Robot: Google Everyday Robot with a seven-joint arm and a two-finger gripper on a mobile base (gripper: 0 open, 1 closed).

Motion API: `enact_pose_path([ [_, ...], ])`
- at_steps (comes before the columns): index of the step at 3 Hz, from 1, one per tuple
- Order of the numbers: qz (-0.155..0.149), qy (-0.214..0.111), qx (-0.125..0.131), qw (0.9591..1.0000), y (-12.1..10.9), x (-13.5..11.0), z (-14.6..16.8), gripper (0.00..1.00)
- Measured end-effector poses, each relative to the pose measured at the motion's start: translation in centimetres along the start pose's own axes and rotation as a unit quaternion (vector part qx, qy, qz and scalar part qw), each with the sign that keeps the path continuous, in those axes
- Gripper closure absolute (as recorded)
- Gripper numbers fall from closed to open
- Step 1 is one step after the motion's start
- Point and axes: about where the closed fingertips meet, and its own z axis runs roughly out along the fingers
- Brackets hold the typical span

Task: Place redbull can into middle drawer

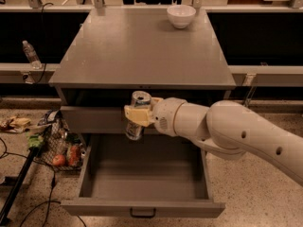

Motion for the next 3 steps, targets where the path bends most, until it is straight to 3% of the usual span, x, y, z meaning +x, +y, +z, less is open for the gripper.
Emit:
enact_pose_path([
  [1, 0.009, 0.001, -0.020, 0.9997, -1.1, 4.0, 0.2, 1.00],
  [2, -0.015, -0.003, -0.082, 0.9965, -5.1, 10.8, 0.8, 1.00],
  [3, -0.075, 0.012, -0.144, 0.9866, -7.5, 14.4, 2.0, 1.00],
])
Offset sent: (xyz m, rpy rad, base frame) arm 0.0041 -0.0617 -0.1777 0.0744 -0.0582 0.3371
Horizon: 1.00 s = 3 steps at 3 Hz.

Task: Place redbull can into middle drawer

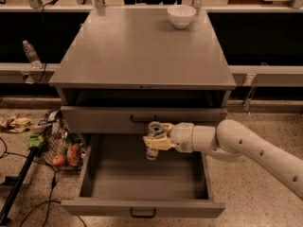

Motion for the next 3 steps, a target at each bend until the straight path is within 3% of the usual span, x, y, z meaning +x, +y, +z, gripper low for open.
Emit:
enact_pose_path([
  [1, -0.049, 0.031, -0.043, 0.9974, 0.3, 5.1, 0.3, 1.00],
  [2, -0.049, 0.053, -0.011, 0.9973, -0.2, 10.3, 0.3, 1.00],
  [3, -0.051, 0.053, -0.005, 0.9973, -0.6, 10.1, 0.4, 1.00],
])
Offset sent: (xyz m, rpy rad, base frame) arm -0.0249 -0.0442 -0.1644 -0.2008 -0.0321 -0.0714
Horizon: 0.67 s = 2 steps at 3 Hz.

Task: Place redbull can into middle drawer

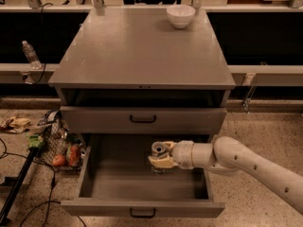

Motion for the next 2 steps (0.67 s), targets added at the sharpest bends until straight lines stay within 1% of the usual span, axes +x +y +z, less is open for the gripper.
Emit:
enact_pose_path([
  [1, -0.006, 0.014, -0.032, 0.9994, 0.7, 4.0, 1.6, 1.00],
  [2, -0.023, 0.029, -0.053, 0.9979, 0.9, 7.5, 3.2, 1.00],
])
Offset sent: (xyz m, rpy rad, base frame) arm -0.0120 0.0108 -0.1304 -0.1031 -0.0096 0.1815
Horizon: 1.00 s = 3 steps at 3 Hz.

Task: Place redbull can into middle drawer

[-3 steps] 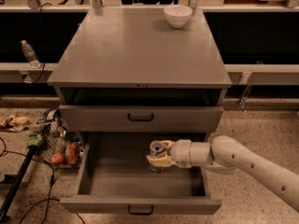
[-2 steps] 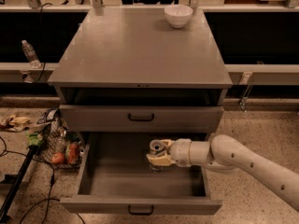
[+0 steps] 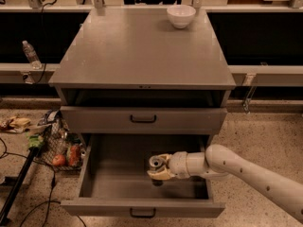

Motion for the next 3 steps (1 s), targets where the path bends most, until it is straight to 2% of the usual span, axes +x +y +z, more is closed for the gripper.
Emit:
enact_pose_path([
  [1, -0.033, 0.017, 0.006, 0.9993, -0.3, 2.6, 1.9, 0.99],
  [2, -0.056, 0.017, 0.044, 0.9973, -0.7, 4.3, 3.0, 0.78],
  [3, -0.070, 0.020, 0.071, 0.9948, -1.2, 5.9, 3.8, 0.48],
])
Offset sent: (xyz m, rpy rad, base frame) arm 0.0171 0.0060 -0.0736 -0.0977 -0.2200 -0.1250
